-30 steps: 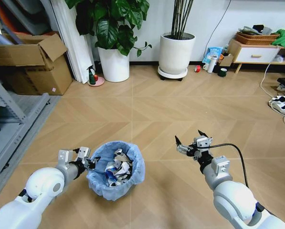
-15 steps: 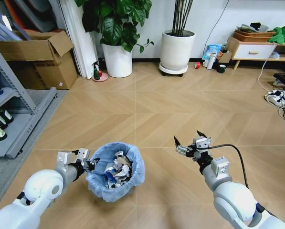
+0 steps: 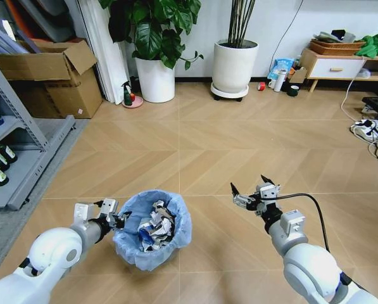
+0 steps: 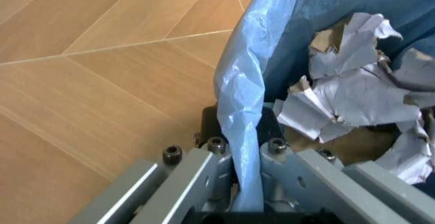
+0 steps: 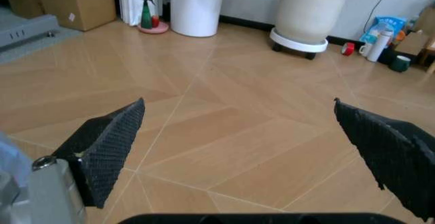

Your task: Pick up the trash bin and place the garbage on the floor into it.

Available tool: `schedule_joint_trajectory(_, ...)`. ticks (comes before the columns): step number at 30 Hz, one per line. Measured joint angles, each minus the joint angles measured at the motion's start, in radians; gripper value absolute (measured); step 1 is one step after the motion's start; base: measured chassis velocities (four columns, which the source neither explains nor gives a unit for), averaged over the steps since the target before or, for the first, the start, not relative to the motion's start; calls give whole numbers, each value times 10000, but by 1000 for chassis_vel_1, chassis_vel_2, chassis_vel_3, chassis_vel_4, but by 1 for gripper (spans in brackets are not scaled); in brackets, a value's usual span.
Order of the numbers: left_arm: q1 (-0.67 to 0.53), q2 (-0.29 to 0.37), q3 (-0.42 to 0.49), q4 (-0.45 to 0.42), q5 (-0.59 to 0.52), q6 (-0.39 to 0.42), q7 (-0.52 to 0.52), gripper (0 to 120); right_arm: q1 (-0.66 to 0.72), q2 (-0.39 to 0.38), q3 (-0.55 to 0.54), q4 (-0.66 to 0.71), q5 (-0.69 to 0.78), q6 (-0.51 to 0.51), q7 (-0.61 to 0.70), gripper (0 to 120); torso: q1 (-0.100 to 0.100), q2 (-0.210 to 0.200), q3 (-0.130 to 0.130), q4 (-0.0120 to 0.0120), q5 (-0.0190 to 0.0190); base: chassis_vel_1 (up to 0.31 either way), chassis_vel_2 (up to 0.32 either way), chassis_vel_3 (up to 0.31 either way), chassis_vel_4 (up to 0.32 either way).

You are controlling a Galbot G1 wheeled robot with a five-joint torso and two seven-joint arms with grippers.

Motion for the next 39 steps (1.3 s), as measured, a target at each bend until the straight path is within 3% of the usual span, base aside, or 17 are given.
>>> schedule_joint_trajectory(39,55,20,188,-171,-102,-39,-113,0,-163,10,350,8,-127,56,-43,100,0,0,0,-2,0,-7,-6,6,6)
